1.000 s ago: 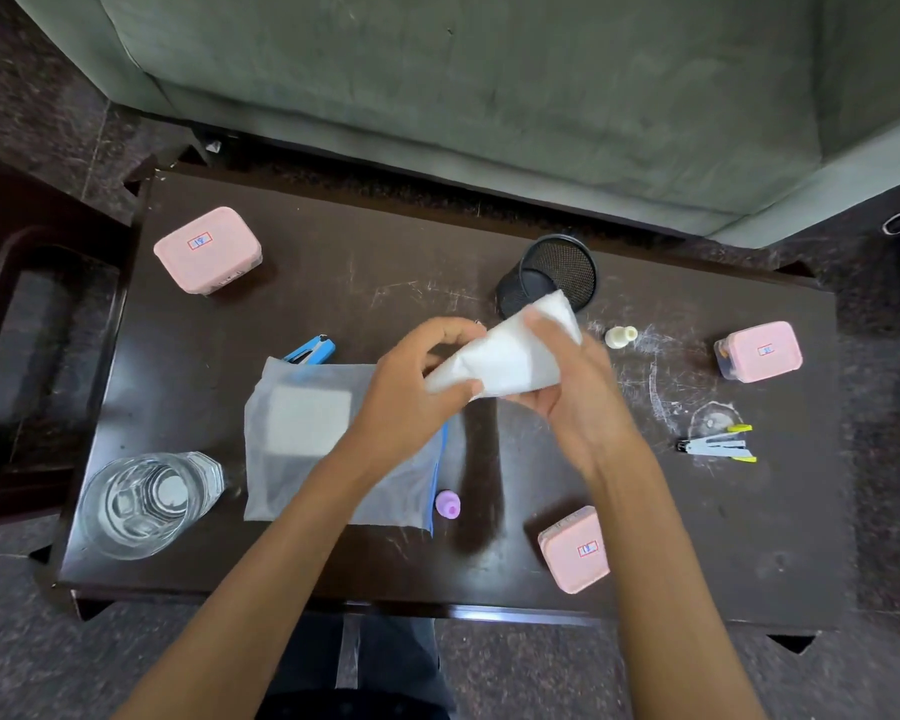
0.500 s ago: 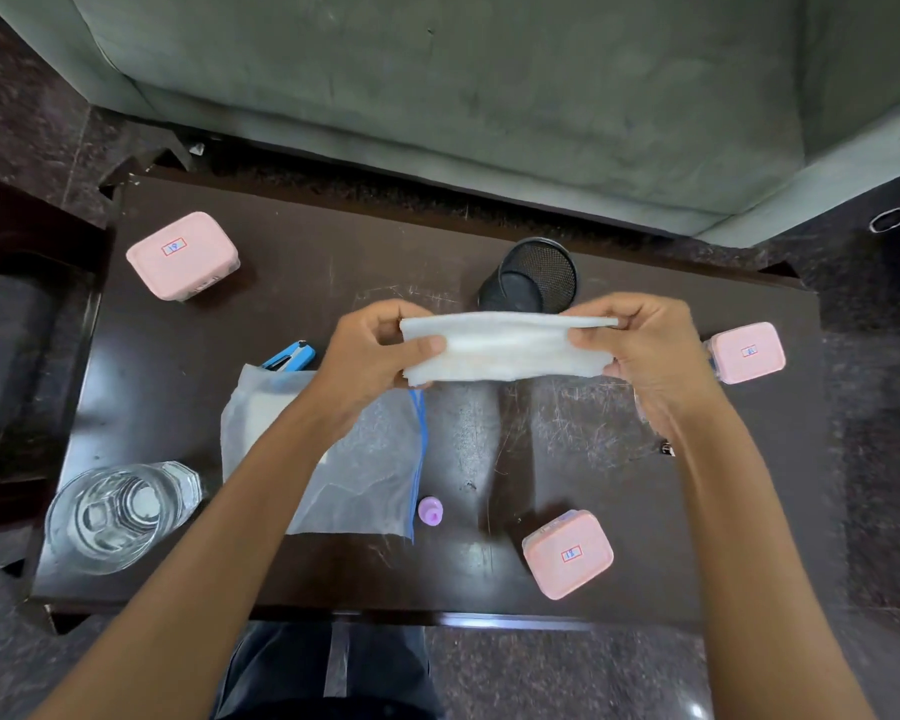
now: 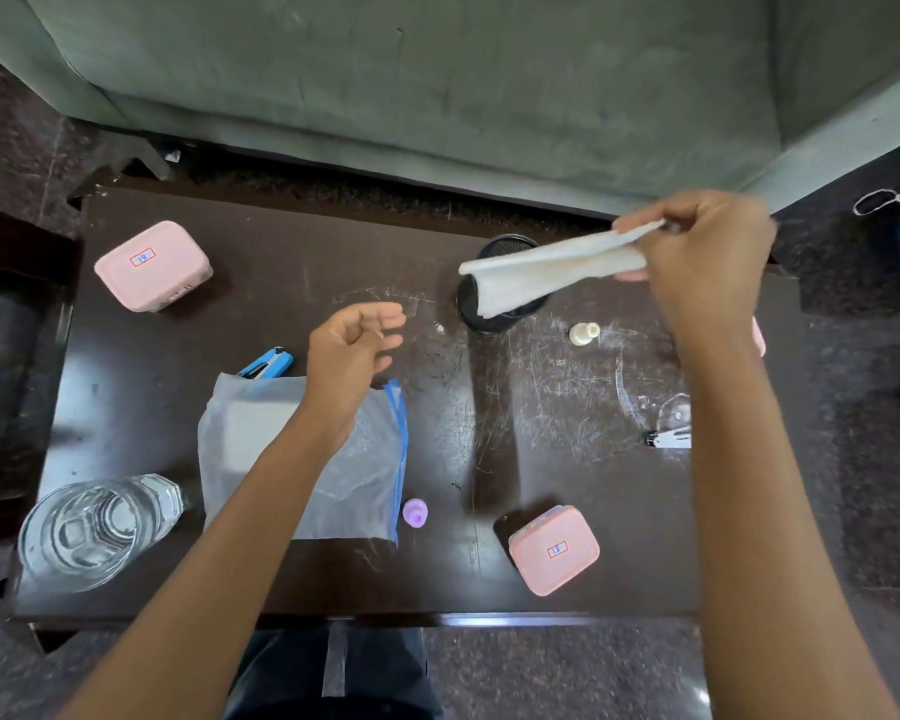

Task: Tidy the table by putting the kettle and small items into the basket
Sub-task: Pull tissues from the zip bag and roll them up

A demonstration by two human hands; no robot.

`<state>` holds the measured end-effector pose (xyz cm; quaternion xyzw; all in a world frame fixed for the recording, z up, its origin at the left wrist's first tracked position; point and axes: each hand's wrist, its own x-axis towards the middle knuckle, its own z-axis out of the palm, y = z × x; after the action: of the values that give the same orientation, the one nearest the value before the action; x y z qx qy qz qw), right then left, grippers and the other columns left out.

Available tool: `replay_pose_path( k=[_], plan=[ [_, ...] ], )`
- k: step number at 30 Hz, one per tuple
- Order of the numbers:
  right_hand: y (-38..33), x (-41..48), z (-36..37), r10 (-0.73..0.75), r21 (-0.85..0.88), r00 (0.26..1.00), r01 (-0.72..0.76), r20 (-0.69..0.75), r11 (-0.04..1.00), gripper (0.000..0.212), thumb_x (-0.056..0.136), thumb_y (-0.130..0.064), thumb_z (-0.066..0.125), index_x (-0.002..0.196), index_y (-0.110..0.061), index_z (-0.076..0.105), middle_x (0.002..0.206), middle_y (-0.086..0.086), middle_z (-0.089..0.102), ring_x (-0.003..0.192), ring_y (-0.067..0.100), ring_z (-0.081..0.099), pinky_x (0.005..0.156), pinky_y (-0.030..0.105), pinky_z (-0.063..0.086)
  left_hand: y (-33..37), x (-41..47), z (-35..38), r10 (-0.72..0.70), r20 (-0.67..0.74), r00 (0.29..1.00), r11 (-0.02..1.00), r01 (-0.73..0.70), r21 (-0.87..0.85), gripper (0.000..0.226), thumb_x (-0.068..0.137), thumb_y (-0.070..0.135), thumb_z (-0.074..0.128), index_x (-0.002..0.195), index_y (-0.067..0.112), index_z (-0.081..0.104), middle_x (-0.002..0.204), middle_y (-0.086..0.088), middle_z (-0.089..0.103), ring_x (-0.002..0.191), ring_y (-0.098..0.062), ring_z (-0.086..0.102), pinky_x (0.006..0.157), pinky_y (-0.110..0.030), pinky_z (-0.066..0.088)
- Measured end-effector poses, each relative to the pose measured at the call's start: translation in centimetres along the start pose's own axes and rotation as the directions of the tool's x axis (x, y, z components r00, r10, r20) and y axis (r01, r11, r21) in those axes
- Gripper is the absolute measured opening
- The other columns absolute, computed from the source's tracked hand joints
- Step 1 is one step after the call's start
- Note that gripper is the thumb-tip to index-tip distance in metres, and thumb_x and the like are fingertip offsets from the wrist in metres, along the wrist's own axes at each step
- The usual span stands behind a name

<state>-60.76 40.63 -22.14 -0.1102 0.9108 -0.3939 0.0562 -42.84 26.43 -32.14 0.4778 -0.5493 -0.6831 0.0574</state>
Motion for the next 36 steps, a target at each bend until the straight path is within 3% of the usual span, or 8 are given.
replay_pose_path(
  k=[8,17,20,23,26,28,31,36],
  plan=[
    [0.4,1.9,4.0,-0.076,-0.473,0.991,0.120,0.112,0.873,0.038,0.077,0.002,0.041,0.100,-0.013,0.068,0.096,0.026,0.063,0.090,0.043,0.058,0.072,0.040,0.045,-0.7,-0.3,-0.4,0.045,-0.004,0.999,0.999,-0.045,0.016,0.031,0.092,0.000,0.041,0.092,0.021,0.063,0.098,0.004,0.068,0.091,-0.013,0.064,0.077,-0.022,0.050],
    [2.5,1.1,5.5,-0.134,-0.540,0.966,0.235,0.221,0.808,0.055,0.082,-0.008,0.050,0.135,-0.016,0.039,0.129,0.016,0.051,0.116,0.038,0.045,0.088,0.046,0.040,-1.8,-0.2,-1.4,0.044,0.029,0.999,0.997,-0.046,0.062,0.032,0.090,-0.002,0.042,0.096,0.020,0.064,0.095,0.008,0.068,0.084,-0.007,0.064,0.072,-0.016,0.049],
    [1.8,-1.3,4.3,-0.325,-0.526,0.945,0.285,0.017,0.801,0.048,0.079,-0.014,0.051,0.127,-0.011,0.048,0.128,0.015,0.052,0.112,0.036,0.047,0.089,0.041,0.034,-1.7,0.3,-3.4,0.144,0.075,0.987,0.963,-0.157,0.219,0.031,0.087,-0.006,0.046,0.095,0.017,0.065,0.091,0.008,0.067,0.079,0.000,0.062,0.070,-0.007,0.047],
    [1.3,-7.9,4.9,-0.388,-0.283,0.916,0.347,-0.100,0.894,0.024,0.078,-0.006,0.049,0.099,-0.004,0.061,0.099,0.017,0.061,0.090,0.033,0.051,0.078,0.031,0.031,-2.1,1.9,-7.0,0.254,-0.024,0.967,0.777,-0.189,0.600,0.025,0.083,0.002,0.055,0.098,0.019,0.067,0.103,0.000,0.067,0.088,-0.005,0.063,0.087,-0.022,0.048],
    [2.0,-14.6,8.7,-0.154,-0.058,0.952,0.175,0.265,0.983,0.028,0.080,-0.013,0.049,0.104,-0.006,0.061,0.102,0.013,0.060,0.095,0.031,0.056,0.080,0.025,0.036,-2.3,3.6,-10.4,0.177,-0.132,0.975,0.518,0.021,0.855,0.029,0.081,0.026,0.065,0.108,0.020,0.062,0.117,-0.008,0.060,0.109,-0.032,0.055,0.095,-0.042,0.042],
    [2.6,-17.7,11.6,0.042,-0.146,0.882,0.031,0.470,0.989,0.043,0.083,-0.021,0.055,0.126,-0.014,0.048,0.123,0.008,0.050,0.111,0.027,0.050,0.087,0.029,0.039,-2.6,4.2,-11.3,0.052,-0.119,0.992,0.384,0.090,0.919,0.042,0.078,0.041,0.067,0.112,0.019,0.058,0.118,-0.011,0.056,0.113,-0.034,0.051,0.094,-0.042,0.038],
    [2.8,-20.2,14.6,0.198,-0.305,0.849,-0.046,0.490,0.951,0.065,0.083,-0.026,0.058,0.140,-0.025,0.026,0.135,0.003,0.037,0.118,0.024,0.044,0.082,0.039,0.046,-3.4,4.8,-11.5,-0.030,-0.057,0.998,0.273,0.063,0.960,0.043,0.076,0.043,0.069,0.108,0.017,0.058,0.114,-0.010,0.058,0.107,-0.031,0.055,0.088,-0.038,0.038],
    [1.9,-20.9,17.9,0.282,-0.323,0.864,-0.149,0.418,0.935,0.068,0.086,-0.004,0.048,0.143,-0.026,0.019,0.135,0.003,0.037,0.073,0.019,0.053,0.050,0.023,0.038,-3.1,5.5,-12.8,0.147,-0.012,0.989,0.205,-0.018,0.979,0.031,0.081,0.024,0.068,0.110,0.014,0.060,0.112,-0.013,0.057,0.099,-0.033,0.058,0.083,-0.039,0.040]
  ],
)
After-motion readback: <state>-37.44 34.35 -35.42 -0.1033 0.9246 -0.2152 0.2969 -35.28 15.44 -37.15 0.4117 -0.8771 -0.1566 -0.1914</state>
